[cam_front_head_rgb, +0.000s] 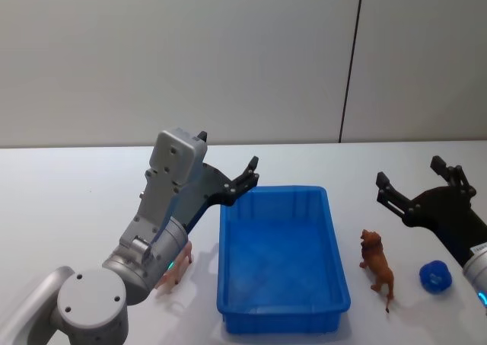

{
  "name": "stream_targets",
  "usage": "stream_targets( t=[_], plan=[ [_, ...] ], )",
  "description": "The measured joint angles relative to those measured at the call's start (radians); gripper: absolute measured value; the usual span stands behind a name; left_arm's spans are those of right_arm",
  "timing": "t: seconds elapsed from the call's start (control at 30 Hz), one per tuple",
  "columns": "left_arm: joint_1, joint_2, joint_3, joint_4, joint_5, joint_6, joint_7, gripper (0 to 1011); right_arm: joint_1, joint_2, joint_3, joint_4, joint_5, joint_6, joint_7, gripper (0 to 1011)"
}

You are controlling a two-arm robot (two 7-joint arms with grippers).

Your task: Pick up the two dolls from the table and place them into the box.

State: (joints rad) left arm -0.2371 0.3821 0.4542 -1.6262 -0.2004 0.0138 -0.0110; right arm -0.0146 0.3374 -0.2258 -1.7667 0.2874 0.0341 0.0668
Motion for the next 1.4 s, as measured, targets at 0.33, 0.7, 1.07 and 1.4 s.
stream_targets(
  t=[0.33,0.7,1.07,1.4],
  plan=[
    [0.000,0.000,0.000,0.000,0.000,0.000,0.000,1001,0.000,0.000,0.000,0.000,0.000,0.000,0.000,1001],
    [0.000,0.000,0.000,0.000,0.000,0.000,0.000,1001,-0.001,0.001,0.001,0.001,0.000,0.000,0.001,1001],
    [0.000,0.000,0.000,0.000,0.000,0.000,0.000,1001,-0.017,0.031,0.021,0.014,0.021,0.037,0.019,1001],
    [0.000,0.000,0.000,0.000,0.000,0.000,0.000,1001,-0.036,0.077,0.051,0.045,0.037,0.095,0.043,1001]
  ],
)
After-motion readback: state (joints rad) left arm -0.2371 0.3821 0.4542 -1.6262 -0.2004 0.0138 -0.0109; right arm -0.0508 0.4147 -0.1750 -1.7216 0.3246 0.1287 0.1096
